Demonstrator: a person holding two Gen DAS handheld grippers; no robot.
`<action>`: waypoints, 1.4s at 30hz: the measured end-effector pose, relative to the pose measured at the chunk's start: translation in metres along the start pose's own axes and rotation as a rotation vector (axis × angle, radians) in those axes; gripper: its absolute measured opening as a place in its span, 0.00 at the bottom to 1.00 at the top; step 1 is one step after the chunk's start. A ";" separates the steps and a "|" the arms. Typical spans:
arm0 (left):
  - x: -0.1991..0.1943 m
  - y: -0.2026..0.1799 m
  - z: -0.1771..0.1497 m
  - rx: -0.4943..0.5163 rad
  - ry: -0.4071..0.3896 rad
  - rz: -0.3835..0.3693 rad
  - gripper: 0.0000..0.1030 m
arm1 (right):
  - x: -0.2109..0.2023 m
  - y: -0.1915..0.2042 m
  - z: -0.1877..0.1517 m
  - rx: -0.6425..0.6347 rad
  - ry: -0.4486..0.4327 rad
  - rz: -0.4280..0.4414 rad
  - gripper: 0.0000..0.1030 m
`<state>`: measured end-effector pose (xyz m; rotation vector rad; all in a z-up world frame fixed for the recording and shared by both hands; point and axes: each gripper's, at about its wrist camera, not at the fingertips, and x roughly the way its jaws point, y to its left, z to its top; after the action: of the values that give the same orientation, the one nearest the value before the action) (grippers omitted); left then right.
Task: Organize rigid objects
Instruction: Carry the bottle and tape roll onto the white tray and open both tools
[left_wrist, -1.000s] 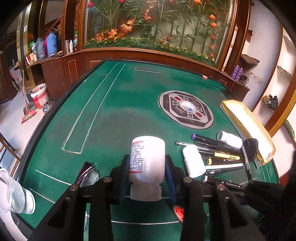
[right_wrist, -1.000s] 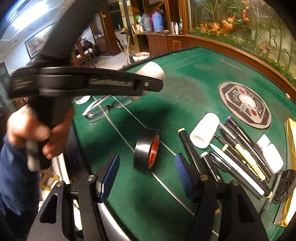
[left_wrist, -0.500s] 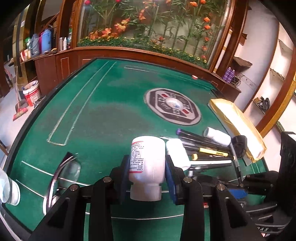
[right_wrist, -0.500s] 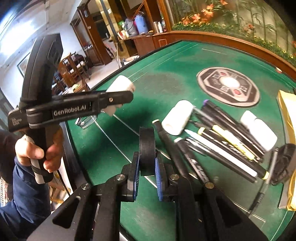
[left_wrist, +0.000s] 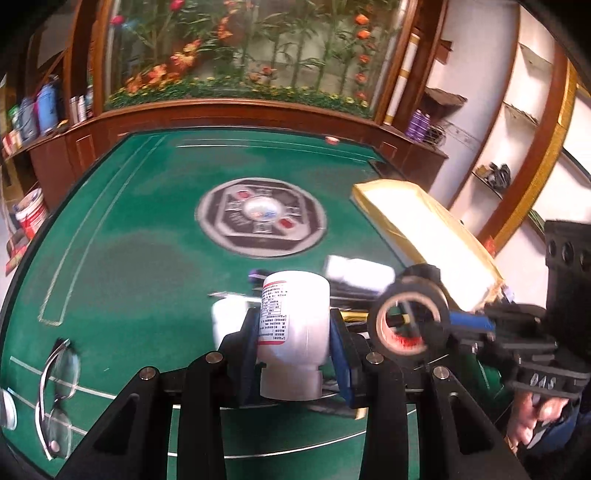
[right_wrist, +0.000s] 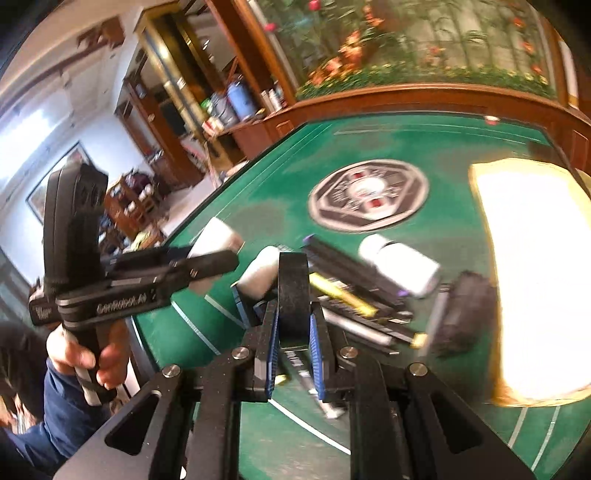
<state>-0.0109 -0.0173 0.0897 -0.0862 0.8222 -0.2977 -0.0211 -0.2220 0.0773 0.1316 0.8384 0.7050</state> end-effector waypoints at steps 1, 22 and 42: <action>0.003 -0.008 0.003 0.012 0.004 -0.004 0.37 | -0.006 -0.009 0.002 0.016 -0.013 -0.002 0.14; 0.105 -0.177 0.096 0.142 0.123 -0.187 0.37 | -0.040 -0.221 0.077 0.466 -0.181 -0.223 0.14; 0.240 -0.186 0.121 0.080 0.337 -0.040 0.37 | 0.001 -0.288 0.079 0.605 -0.071 -0.210 0.16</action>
<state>0.1895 -0.2700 0.0374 0.0239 1.1428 -0.3892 0.1858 -0.4295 0.0226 0.5994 0.9606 0.2312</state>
